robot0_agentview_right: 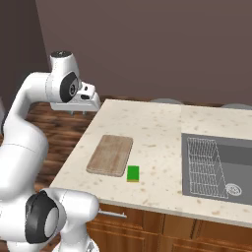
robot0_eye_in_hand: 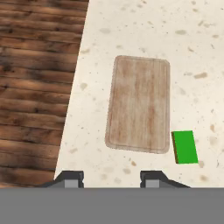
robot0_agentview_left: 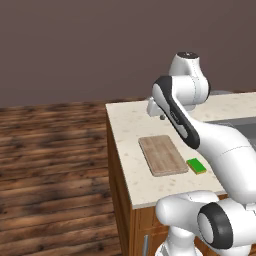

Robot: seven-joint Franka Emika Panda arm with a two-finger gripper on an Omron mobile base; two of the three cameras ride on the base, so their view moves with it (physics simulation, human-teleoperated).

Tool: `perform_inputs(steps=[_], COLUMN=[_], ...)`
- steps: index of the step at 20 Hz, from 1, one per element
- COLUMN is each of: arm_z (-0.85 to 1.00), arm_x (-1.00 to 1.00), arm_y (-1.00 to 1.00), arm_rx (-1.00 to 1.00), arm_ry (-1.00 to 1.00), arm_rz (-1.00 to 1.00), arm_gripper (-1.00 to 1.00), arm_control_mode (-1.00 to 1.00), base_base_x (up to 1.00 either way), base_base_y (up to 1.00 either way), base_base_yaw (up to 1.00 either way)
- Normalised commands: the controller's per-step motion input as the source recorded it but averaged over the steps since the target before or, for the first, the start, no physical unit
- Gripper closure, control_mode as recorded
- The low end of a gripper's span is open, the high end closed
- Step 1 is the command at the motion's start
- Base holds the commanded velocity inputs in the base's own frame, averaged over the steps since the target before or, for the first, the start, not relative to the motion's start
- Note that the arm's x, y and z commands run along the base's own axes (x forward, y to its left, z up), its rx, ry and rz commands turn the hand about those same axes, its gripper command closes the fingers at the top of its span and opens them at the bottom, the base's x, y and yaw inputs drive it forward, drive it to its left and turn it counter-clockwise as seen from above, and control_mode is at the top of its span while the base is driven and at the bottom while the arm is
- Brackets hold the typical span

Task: Pick up the sponge from the counter and clean the cutting board by briefly scrubbing or pressing down on the cutting board. Once finished, release the sponge.

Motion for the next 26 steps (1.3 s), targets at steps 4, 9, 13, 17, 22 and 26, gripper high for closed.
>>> perform_inputs(steps=[4,9,13,17,22,26], arm_z=[-0.02,-0.08,-0.18,-0.22,-0.25,-0.28], arm_x=[0.00,0.00,0.00,0.00,0.00,0.00], arm_y=[-0.08,-0.35,-0.47,-0.47,-0.47,-0.46], arm_rx=[0.00,0.00,0.00,0.00,0.01,0.02], arm_ry=[0.00,0.00,0.00,0.01,0.06,0.06], arm_rz=[0.00,0.00,0.00,0.00,0.00,0.00], arm_gripper=[-1.00,-1.00,-1.00,-1.00,-1.00,-1.00], arm_control_mode=[-1.00,-1.00,-1.00,-1.00,-1.00,-1.00], base_base_x=[0.00,0.00,0.00,0.00,0.00,0.00], base_base_y=[0.00,0.00,0.00,0.00,0.00,0.00], base_base_yaw=[0.00,0.00,0.00,0.00,0.00,0.00])
